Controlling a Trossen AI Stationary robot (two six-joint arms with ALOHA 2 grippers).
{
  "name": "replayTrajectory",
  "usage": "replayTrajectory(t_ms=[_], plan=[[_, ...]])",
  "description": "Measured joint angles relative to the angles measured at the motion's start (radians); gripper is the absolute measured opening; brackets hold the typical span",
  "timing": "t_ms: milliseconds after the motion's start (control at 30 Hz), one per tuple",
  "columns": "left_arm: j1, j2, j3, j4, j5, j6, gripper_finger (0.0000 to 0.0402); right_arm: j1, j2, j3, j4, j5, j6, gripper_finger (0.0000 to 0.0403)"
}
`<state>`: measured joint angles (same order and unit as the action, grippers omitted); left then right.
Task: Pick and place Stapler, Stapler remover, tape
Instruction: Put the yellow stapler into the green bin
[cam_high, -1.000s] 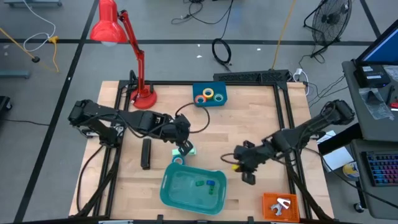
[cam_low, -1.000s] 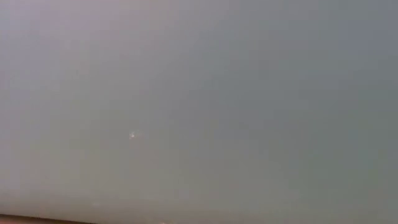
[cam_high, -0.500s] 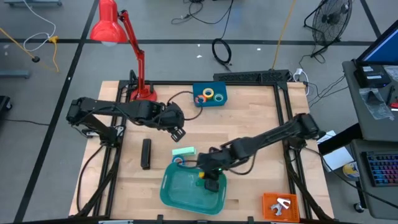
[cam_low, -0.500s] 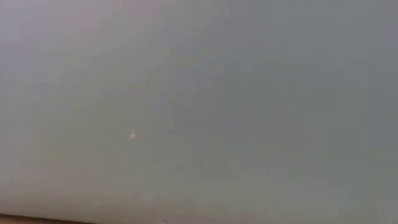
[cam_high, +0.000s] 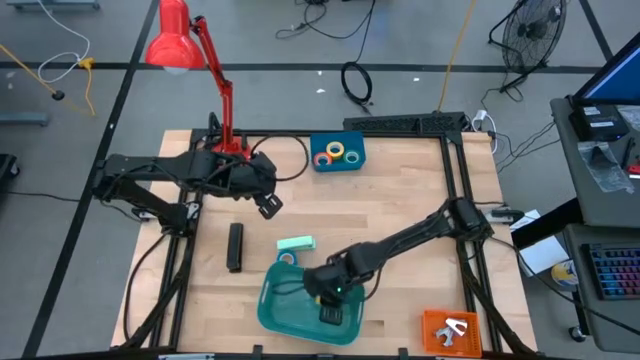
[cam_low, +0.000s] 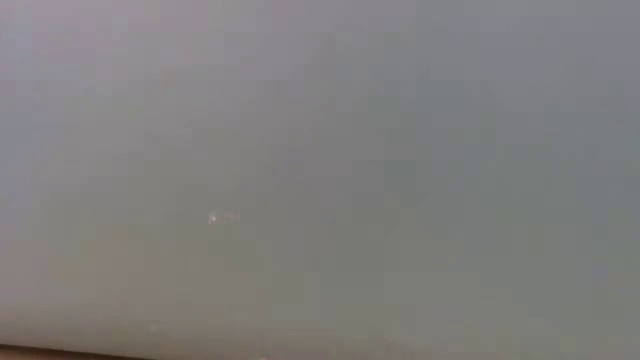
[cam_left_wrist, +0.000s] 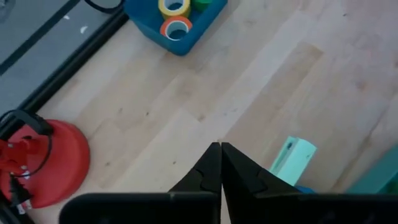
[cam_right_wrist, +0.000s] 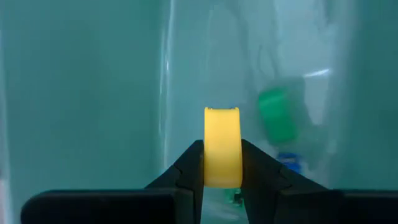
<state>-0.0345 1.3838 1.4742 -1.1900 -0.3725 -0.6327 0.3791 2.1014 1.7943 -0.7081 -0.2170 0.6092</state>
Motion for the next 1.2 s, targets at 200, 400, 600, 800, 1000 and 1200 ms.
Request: replayTrajectory(t_ms=[200,400,600,800,1000,1200], plan=[[-0.009,0.001,0.000,-0.026,-0.004,-0.002,0.0026,0.047,0.056,0.000,0.000,-0.019,-0.001,0.0065],[-0.032,0.001,0.000,-0.026,-0.019,-0.009,0.0017,0.052,0.057,0.000,-0.011,0.090,-0.022,0.0065],[-0.034,0.001,0.000,-0.026,-0.018,-0.010,0.0008,0.053,0.057,0.000,-0.086,0.092,-0.076,0.0065],[-0.034,0.001,0.000,-0.026,-0.018,-0.012,0.0024,0.054,0.057,-0.001,-0.099,0.092,-0.077,0.0065],[-0.034,0.001,0.000,-0.026,-0.016,-0.017,0.0004,0.058,0.057,-0.001,-0.060,0.089,-0.073,0.0065],[-0.034,0.001,0.000,-0.026,-0.016,-0.021,0.0019,0.062,0.057,-0.001,-0.062,0.088,-0.074,0.0065]])
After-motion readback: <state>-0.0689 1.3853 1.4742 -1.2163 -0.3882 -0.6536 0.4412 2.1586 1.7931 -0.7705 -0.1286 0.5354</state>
